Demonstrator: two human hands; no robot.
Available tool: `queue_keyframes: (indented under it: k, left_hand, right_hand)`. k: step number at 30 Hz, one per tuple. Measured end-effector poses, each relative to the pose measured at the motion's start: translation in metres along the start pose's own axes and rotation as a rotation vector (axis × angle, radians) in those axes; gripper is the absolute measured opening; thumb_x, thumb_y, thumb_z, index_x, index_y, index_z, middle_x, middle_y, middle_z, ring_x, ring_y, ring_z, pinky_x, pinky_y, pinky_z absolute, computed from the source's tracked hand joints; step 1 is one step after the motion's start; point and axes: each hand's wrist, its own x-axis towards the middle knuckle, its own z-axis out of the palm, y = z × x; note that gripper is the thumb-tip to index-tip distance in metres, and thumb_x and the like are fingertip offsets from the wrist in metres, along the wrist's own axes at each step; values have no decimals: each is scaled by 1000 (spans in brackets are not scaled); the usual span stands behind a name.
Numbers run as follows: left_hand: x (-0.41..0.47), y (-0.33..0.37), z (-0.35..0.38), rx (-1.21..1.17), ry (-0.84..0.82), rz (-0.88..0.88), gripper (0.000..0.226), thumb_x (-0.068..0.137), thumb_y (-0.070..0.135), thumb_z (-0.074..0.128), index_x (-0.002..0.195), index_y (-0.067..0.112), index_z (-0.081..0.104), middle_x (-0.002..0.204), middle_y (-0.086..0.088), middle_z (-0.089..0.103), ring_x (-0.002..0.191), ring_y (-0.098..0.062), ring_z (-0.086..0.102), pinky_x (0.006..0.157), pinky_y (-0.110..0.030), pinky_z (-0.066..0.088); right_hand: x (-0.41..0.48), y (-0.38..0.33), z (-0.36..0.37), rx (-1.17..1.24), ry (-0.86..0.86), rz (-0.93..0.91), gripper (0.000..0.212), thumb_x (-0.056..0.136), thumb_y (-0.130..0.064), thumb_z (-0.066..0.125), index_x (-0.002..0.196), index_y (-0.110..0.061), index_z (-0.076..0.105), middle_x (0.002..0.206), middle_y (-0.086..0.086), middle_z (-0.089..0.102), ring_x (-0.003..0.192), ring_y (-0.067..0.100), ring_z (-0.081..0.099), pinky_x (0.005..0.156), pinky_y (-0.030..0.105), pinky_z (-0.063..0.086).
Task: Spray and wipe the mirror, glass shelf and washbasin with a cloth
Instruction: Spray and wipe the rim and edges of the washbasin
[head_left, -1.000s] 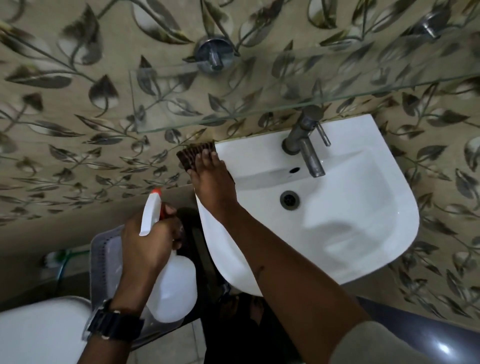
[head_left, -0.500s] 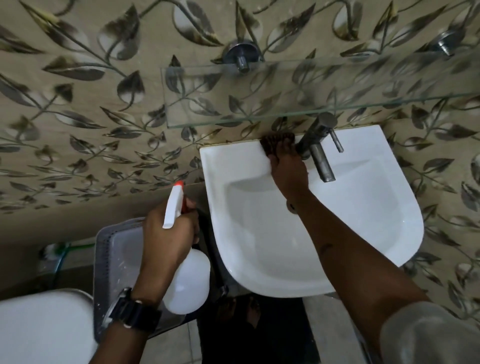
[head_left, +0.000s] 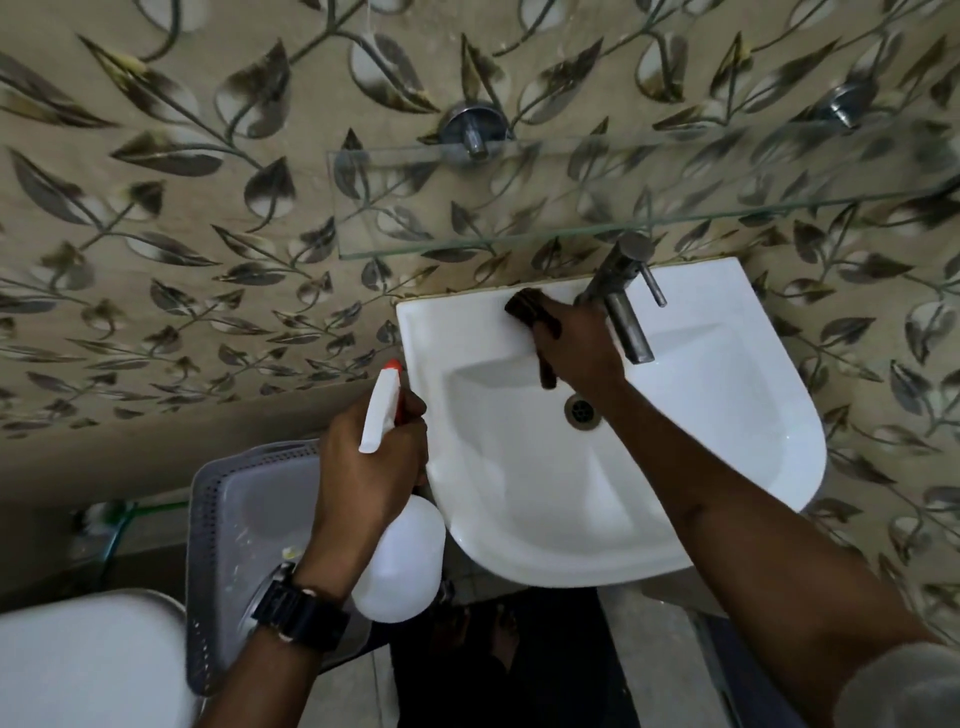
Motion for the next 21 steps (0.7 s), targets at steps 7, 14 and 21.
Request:
queue_keyframes:
  k: [7, 14, 21]
  left_hand:
    - [-2, -2, -12, -35, 69, 15, 20, 69, 16, 54, 80, 8, 69, 67, -25, 62, 62, -43, 61, 66, -38, 49]
    - [-22, -47, -44, -5, 361, -10, 11, 76, 18, 54, 70, 15, 63, 67, -20, 64, 64, -39, 64, 67, -52, 56]
    - [-45, -119, -78, -48, 739, 1, 10, 85, 12, 56, 78, 16, 61, 72, -10, 64, 70, -31, 64, 71, -56, 55]
  right_hand:
    - [-83, -55, 5, 1218, -187, 523, 27, 93, -9, 68, 118, 0, 71, 114, 20, 74, 104, 31, 72, 93, 40, 58]
    - [-114, -113, 31, 1309, -516, 546, 31, 95, -13, 65, 122, 1, 69, 117, 18, 73, 105, 27, 72, 91, 38, 58]
    - [-107, -167, 99, 1141, -762, 594, 31, 95, -20, 67, 117, 0, 72, 113, 15, 75, 98, 24, 73, 84, 32, 60]
